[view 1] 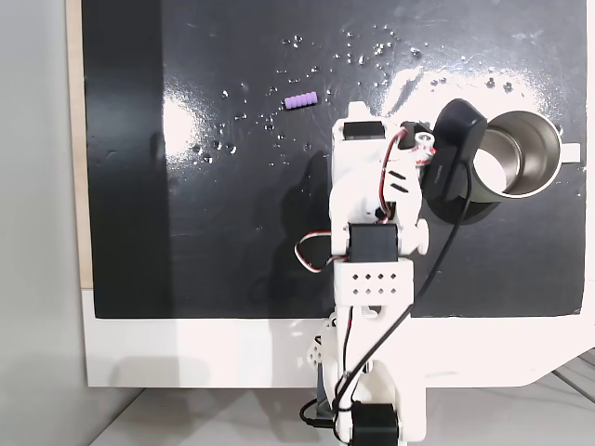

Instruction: Grasp a pengrip and put it in the cup.

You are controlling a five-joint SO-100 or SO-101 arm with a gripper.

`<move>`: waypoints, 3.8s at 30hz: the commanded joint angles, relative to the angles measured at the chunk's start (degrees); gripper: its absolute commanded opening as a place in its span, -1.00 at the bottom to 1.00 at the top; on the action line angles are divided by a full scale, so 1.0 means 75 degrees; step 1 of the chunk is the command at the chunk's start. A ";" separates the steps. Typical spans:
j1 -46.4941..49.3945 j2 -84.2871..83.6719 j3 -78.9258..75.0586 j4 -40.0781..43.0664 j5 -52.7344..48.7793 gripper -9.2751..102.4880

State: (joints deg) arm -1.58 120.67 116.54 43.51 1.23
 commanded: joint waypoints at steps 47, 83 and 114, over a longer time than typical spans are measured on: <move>-0.0984 -0.9867 -1.1672 0.6129 0.1055 -0.48; -0.1230 -1.0770 -1.3078 0.6645 0.0926 -0.83; 0.2508 -0.4746 -1.1660 0.7254 -0.0223 -0.83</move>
State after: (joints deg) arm 12.92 81.21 29.44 97.21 1.93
